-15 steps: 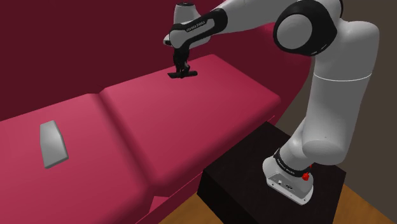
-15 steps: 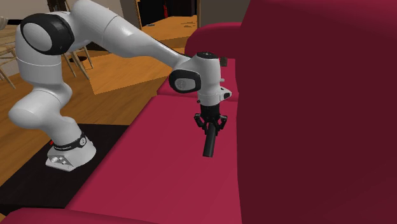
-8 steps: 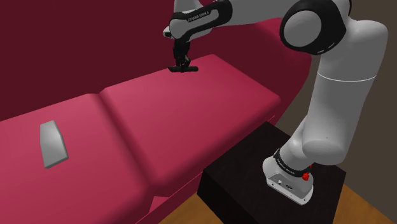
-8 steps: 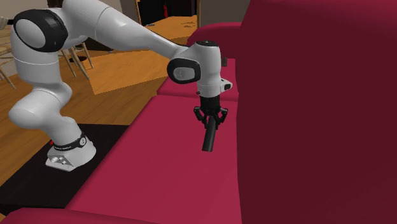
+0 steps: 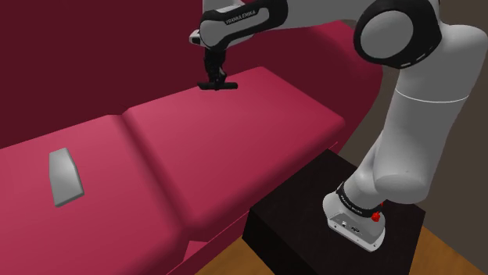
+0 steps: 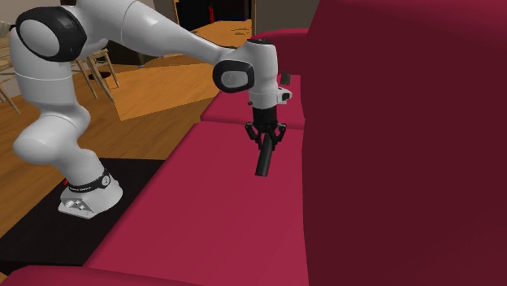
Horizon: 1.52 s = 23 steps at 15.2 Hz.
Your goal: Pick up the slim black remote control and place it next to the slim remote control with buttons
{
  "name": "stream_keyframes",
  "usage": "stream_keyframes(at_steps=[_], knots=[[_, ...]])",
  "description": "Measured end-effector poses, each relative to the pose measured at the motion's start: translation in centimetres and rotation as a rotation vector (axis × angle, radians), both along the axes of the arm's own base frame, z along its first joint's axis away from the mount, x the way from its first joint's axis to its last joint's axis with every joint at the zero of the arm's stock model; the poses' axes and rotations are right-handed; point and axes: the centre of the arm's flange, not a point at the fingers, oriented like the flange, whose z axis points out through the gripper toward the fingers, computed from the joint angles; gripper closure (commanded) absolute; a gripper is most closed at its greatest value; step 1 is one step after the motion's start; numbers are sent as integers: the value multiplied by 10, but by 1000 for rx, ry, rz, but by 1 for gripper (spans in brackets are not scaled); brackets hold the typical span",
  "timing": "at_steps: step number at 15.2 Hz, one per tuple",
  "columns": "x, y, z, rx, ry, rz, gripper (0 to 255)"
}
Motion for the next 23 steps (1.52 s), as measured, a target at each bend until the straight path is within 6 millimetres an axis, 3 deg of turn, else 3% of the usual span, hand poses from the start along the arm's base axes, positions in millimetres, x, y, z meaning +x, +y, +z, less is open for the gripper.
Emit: stream_keyframes(at_steps=[23], knots=[[-83,288,0,0,-1,0,255]])
